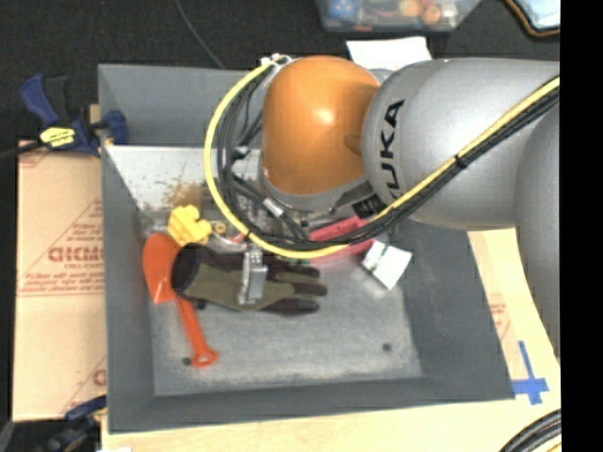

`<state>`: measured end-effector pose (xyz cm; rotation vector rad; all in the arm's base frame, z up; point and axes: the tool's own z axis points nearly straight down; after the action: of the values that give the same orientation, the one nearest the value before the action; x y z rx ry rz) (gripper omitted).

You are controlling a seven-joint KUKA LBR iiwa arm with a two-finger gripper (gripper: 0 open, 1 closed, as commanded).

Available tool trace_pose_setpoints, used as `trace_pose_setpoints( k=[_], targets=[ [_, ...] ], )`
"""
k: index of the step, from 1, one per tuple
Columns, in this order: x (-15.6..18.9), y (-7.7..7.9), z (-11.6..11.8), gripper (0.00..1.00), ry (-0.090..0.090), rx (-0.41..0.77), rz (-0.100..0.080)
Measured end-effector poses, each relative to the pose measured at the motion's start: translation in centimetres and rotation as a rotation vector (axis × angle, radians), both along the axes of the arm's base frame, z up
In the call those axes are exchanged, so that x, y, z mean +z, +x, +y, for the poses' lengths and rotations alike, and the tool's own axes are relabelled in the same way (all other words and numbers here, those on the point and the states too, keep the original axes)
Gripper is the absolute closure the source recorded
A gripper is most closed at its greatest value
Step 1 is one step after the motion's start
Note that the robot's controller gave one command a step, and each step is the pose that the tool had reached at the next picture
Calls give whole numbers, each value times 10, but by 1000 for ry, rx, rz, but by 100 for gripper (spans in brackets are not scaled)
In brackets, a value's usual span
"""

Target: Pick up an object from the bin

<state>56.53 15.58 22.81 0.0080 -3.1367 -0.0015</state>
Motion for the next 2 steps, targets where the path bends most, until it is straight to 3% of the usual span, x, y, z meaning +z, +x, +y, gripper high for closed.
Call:
trace_pose_setpoints(
  k=[1, 2],
  targets=[
    [4, 2, -1, 0, 2, -5, -8],
    [-121, 2, -51, 0, 3, -105, -11]
  ],
)
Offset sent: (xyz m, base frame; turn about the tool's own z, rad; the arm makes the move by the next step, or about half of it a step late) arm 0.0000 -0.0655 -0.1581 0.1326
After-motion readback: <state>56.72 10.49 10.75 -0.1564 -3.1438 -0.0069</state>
